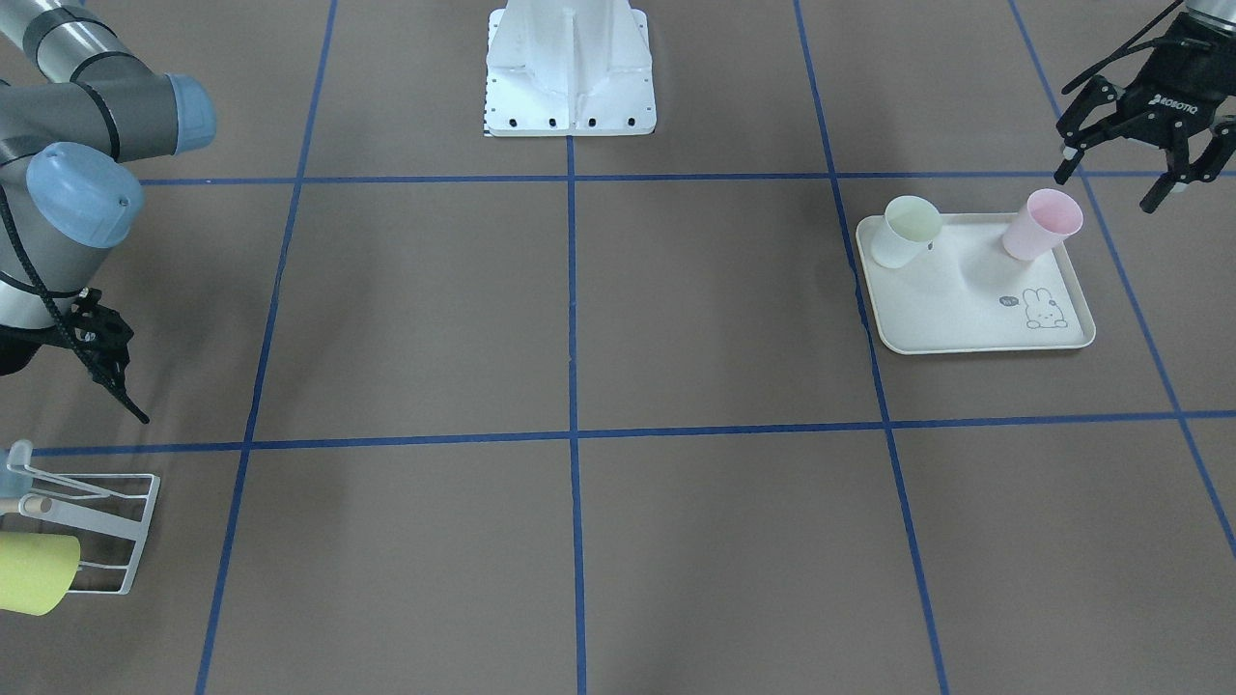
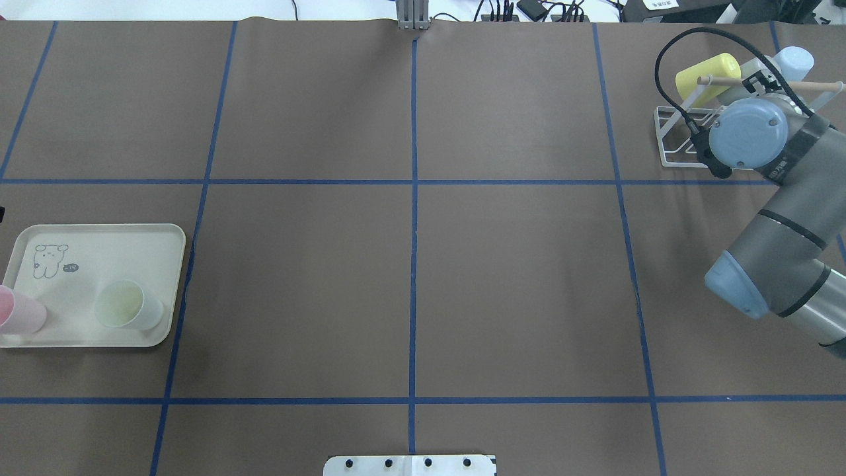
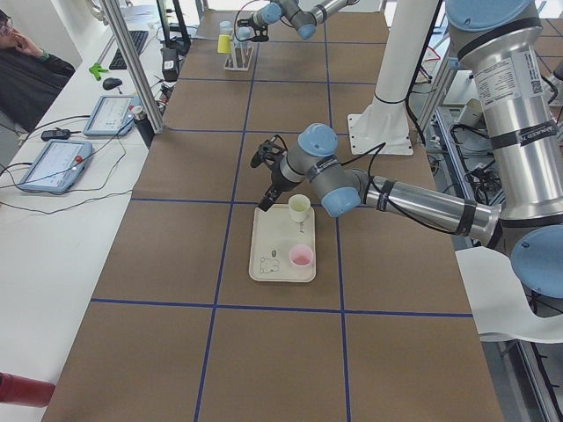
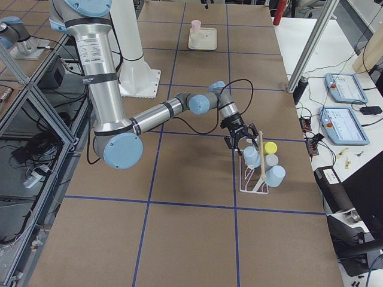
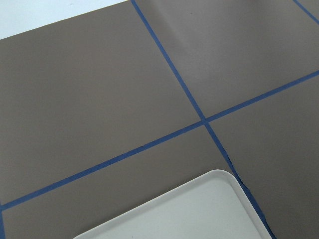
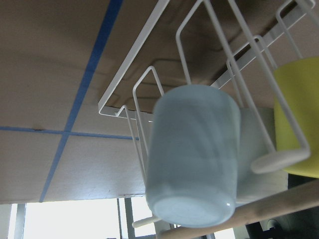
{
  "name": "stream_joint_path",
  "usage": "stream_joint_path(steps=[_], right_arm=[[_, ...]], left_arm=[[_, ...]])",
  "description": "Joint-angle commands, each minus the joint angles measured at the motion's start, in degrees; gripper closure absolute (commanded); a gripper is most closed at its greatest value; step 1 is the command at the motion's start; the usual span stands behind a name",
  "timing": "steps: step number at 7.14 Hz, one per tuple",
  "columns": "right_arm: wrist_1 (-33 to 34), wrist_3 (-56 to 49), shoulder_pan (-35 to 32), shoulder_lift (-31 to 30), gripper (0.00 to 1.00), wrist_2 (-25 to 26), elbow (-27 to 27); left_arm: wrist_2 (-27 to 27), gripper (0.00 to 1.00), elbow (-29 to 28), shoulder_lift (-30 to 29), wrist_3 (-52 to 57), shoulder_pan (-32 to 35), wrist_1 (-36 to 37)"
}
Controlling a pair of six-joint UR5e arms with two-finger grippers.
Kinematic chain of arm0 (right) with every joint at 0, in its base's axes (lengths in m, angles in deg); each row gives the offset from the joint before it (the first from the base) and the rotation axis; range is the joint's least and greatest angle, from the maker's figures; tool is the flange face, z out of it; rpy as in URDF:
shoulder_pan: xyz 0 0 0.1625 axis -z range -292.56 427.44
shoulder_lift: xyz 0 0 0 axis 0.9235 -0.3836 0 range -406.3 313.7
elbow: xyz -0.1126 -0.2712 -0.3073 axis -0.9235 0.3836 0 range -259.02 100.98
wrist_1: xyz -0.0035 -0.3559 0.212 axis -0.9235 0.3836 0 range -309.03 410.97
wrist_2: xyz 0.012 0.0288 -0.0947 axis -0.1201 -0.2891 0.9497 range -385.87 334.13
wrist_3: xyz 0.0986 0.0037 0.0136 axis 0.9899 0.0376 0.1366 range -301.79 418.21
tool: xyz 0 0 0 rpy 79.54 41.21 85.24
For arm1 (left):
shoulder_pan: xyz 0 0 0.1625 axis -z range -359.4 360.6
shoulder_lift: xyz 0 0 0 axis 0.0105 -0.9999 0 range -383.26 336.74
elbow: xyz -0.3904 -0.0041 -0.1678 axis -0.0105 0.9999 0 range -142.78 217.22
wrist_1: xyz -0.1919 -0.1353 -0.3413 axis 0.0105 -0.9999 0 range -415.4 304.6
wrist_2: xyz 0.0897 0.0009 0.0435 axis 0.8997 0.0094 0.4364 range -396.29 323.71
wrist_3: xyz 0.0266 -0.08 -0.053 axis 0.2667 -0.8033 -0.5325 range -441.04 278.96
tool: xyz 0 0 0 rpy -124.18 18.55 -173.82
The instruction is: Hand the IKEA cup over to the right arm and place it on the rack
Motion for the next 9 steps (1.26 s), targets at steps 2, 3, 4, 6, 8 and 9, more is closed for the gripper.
stream_joint_path(steps=[2,3,4,6,8,9], right_arm=[[-0.09,0.76,0.01,1.63,0.02,-0.45,-2.04],[-0.18,3.29,0.01,1.91,0.02,-6.89,-4.92],[-0.18,10.97,0.1,2.17,0.02,-13.39,-8.17],[-0.27,26.09,4.04,3.13,0.01,-19.41,-13.89],[-2.53,41.66,7.91,5.67,0.01,-25.21,-18.9],[-6.73,53.3,10.8,5.86,0.01,-28.45,-20.06]], left_arm=[[0.0,0.0,-0.17,-0.07,0.0,0.0,0.0],[0.0,0.0,-0.18,-0.07,0.0,-0.09,0.0],[0.17,0.0,-0.61,0.01,0.17,0.0,-0.09],[0.79,0.0,-1.31,0.01,0.26,-0.09,-0.35],[0.79,0.0,-3.5,0.71,0.96,-0.17,-2.01],[2.01,0.0,-6.39,4.37,0.88,-0.26,-10.2]])
